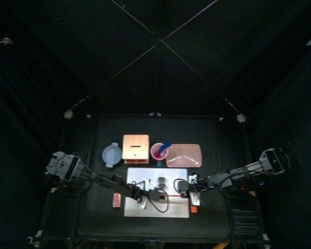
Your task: Cut sushi roll
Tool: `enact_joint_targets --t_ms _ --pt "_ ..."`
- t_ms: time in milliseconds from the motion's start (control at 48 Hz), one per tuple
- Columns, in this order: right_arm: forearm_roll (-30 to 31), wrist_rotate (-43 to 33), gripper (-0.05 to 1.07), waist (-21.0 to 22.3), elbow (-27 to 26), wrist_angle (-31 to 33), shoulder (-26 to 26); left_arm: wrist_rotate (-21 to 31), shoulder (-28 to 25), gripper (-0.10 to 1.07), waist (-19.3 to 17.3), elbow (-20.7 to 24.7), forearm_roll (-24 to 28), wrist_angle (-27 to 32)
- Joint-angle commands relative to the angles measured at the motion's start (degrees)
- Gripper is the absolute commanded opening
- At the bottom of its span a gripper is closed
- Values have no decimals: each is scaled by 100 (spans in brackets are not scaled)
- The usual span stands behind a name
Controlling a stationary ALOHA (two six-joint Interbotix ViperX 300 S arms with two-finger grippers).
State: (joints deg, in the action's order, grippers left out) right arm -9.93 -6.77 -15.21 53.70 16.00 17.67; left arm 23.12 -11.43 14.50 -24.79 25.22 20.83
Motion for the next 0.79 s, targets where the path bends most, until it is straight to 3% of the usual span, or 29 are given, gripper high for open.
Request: enact_joint_targets --t_ms 0,542,771 --pt "0 18 29 -35 -132 -18 53 -26 105 35 -35 79 79 88" --pt "-149 9 29 -123 -114 -246 -606 18 -360 35 -9 35 9 70" --pt "-378 18 29 -281 -149 -255 -958 0 -589 35 97 26 -325 97"
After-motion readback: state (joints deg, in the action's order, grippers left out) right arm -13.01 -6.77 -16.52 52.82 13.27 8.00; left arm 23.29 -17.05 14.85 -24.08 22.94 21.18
